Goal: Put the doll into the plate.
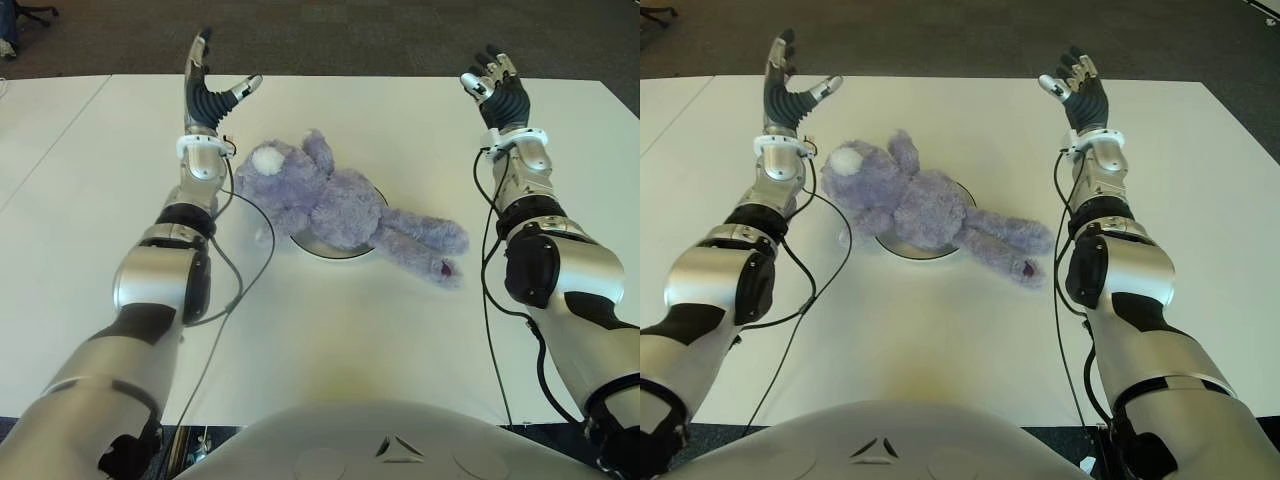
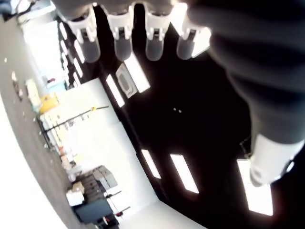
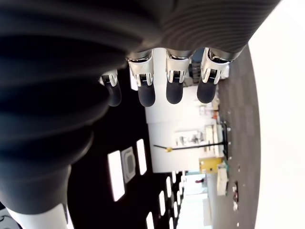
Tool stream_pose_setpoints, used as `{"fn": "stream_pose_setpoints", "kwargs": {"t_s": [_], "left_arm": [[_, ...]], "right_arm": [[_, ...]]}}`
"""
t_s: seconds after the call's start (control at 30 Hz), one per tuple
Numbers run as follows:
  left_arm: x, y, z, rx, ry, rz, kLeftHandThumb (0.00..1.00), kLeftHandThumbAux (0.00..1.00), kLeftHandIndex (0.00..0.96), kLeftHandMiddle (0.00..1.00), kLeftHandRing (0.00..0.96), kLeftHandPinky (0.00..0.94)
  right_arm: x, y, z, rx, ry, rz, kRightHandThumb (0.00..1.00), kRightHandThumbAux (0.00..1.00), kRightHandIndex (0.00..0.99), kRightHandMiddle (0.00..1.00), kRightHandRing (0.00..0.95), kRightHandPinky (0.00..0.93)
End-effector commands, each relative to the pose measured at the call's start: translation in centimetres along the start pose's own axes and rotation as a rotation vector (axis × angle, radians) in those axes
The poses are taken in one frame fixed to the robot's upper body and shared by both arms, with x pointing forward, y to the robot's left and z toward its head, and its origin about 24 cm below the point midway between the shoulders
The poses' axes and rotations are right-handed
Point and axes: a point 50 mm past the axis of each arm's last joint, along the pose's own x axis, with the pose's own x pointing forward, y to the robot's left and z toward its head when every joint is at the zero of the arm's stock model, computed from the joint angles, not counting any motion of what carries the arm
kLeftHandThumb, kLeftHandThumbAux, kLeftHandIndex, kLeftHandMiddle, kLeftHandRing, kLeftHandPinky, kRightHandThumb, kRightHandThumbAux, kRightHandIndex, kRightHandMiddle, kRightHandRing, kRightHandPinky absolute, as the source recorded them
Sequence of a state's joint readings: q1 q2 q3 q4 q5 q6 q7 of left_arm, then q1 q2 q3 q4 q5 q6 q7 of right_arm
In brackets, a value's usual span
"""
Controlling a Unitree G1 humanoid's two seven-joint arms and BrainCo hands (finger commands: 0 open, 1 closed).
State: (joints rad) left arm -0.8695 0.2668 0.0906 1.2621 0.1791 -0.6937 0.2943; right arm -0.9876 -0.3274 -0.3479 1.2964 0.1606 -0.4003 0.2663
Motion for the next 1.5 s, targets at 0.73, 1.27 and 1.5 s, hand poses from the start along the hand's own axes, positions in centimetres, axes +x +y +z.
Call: {"fn": "stream_pose_setpoints", "kwargs": {"t_s": [0.73, 1.27, 1.5], "left_arm": [[-11.6, -2.6, -7.1, -0.232, 0.192, -0.022, 0.000, 0.645, 0.000, 0.000, 0.000, 0.000], [-13.3, -1.7, -8.3, -0.188, 0.239, -0.090, 0.000, 0.646, 0.000, 0.000, 0.000, 0.000], [-13.2, -1.6, -8.6, -0.181, 0.262, -0.089, 0.000, 0.658, 0.000, 0.000, 0.000, 0.000]], "right_arm": [[-8.0, 1.1, -9.8, 0.024, 0.055, -0.168, 0.000, 0.698, 0.061, 0.037, 0.018, 0.020], [-11.4, 1.1, -12.7, -0.022, 0.142, -0.172, 0.000, 0.639, 0.059, 0.045, 0.028, 0.023], [-11.8, 1.0, -13.7, -0.039, 0.224, -0.184, 0.000, 0.627, 0.069, 0.066, 0.050, 0.050]]}}
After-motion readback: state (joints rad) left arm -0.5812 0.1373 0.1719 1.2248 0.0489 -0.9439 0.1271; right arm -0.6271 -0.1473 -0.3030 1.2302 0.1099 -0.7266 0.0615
